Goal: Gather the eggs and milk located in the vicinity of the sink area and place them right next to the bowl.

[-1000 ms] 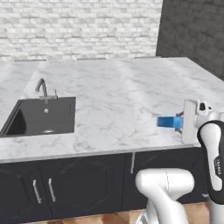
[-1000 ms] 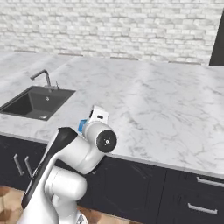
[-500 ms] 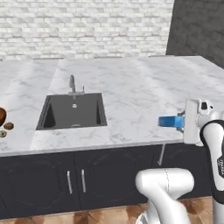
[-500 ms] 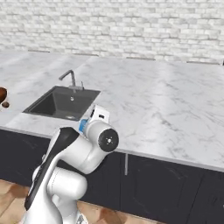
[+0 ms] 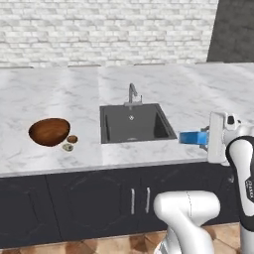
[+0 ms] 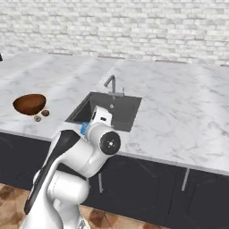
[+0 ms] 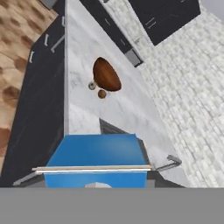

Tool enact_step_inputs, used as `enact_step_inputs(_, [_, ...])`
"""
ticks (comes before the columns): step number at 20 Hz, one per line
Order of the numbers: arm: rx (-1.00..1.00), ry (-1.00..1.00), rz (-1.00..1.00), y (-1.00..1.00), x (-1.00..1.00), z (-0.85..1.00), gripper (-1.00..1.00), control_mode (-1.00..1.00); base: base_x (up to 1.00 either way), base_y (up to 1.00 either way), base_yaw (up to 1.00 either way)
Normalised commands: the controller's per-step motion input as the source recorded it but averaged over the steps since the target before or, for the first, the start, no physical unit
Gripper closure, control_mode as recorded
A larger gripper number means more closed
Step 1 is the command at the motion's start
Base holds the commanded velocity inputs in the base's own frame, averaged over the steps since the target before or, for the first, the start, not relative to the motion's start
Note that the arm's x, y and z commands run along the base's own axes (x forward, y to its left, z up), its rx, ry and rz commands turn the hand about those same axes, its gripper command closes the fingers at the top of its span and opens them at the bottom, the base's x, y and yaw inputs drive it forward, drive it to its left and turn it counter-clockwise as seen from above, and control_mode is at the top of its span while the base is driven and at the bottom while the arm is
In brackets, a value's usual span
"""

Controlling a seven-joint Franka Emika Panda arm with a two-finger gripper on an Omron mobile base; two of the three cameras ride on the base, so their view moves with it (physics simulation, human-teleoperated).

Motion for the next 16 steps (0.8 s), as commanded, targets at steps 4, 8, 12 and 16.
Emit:
enact_step_inputs(4, [0.0,0.0,0.0,0.0,0.0,0.0,1.0,1.0,0.0,0.96,0.0])
enact_step_inputs(8, [0.0,0.0,0.0,0.0,0.0,0.0,1.0,1.0,0.0,0.88,0.0])
enact_step_inputs(12, [0.0,0.0,0.0,0.0,0.0,0.0,1.0,1.0,0.0,0.79,0.0])
enact_step_inputs(16, [0.0,0.0,0.0,0.0,0.0,0.0,1.0,1.0,0.0,0.57,0.0])
